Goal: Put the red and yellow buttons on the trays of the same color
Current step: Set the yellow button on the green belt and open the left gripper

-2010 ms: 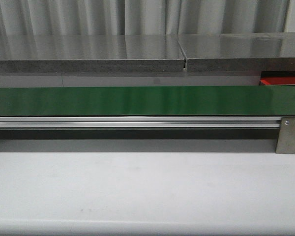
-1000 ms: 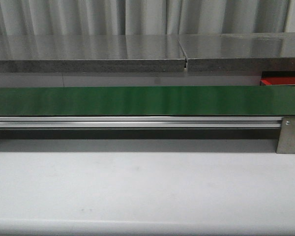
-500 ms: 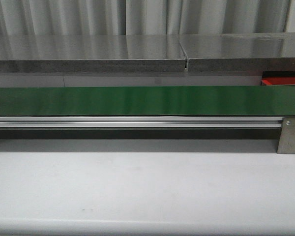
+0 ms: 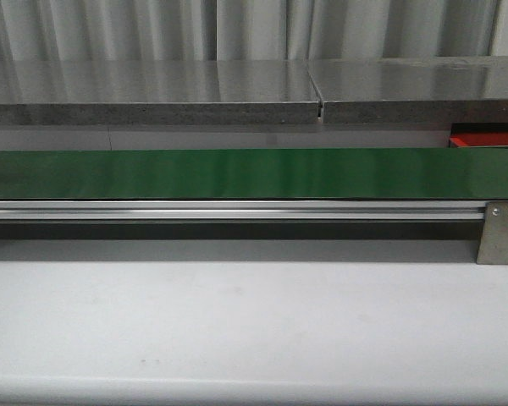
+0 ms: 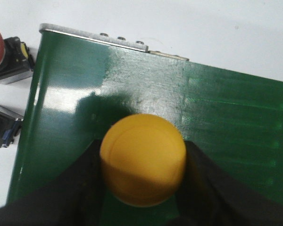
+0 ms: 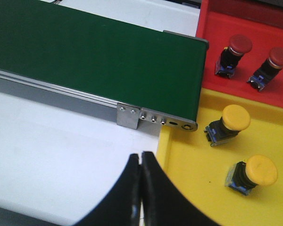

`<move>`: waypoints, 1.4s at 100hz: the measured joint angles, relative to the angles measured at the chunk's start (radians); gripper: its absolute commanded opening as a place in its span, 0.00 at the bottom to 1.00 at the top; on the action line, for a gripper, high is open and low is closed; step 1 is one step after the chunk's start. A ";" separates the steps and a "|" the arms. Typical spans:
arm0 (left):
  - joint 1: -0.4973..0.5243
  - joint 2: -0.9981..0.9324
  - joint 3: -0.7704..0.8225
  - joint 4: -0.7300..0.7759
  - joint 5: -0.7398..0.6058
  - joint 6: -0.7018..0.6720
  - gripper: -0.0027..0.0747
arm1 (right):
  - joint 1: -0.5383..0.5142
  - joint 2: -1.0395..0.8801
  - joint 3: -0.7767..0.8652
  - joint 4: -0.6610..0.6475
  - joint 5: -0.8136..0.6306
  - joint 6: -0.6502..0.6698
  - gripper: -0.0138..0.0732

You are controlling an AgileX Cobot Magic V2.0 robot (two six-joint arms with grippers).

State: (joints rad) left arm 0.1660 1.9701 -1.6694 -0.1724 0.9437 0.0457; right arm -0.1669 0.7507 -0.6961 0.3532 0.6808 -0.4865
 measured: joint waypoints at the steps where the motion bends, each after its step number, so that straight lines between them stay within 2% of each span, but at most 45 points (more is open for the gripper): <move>1: 0.000 0.000 0.001 -0.001 -0.002 0.000 0.02 | 0.000 0.000 0.000 0.000 0.000 0.000 0.02; 5: 0.000 0.000 0.001 -0.005 -0.002 0.000 0.04 | 0.000 0.000 0.000 0.000 0.000 0.000 0.02; 12: -0.002 -0.003 0.001 -0.009 -0.002 0.003 0.16 | 0.000 0.000 0.000 0.000 0.000 0.000 0.02; 19: -0.002 -0.003 0.002 -0.018 0.001 0.014 0.34 | 0.000 0.000 0.000 0.000 0.000 0.000 0.02; 31: -0.002 -0.009 0.005 -0.027 0.005 0.026 0.74 | 0.000 0.000 0.000 0.000 0.000 0.000 0.02; 38: -0.002 -0.011 0.005 -0.031 0.005 0.034 0.90 | 0.000 0.000 0.000 0.000 0.002 0.000 0.02; 41: -0.002 -0.016 0.007 -0.036 0.005 0.035 0.94 | 0.000 0.000 0.000 0.000 0.002 0.000 0.02; 58: -0.002 -0.043 0.008 -0.066 -0.008 0.051 0.90 | 0.000 0.000 0.000 0.000 0.002 0.000 0.02; 95: -0.018 -0.079 -0.053 -0.080 -0.011 0.073 0.90 | 0.000 0.000 0.000 0.000 0.002 0.000 0.02; 114: -0.018 -0.119 -0.086 -0.029 -0.009 0.075 0.90 | 0.000 0.000 0.000 0.000 0.002 0.000 0.02; 140: 0.097 -0.131 -0.088 -0.026 0.041 0.049 0.90 | 0.000 0.000 0.000 0.000 0.002 0.000 0.02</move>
State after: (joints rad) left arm 0.2631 1.8388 -1.7578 -0.1986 0.9845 0.0949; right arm -0.1669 0.7507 -0.6961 0.3532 0.6824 -0.4865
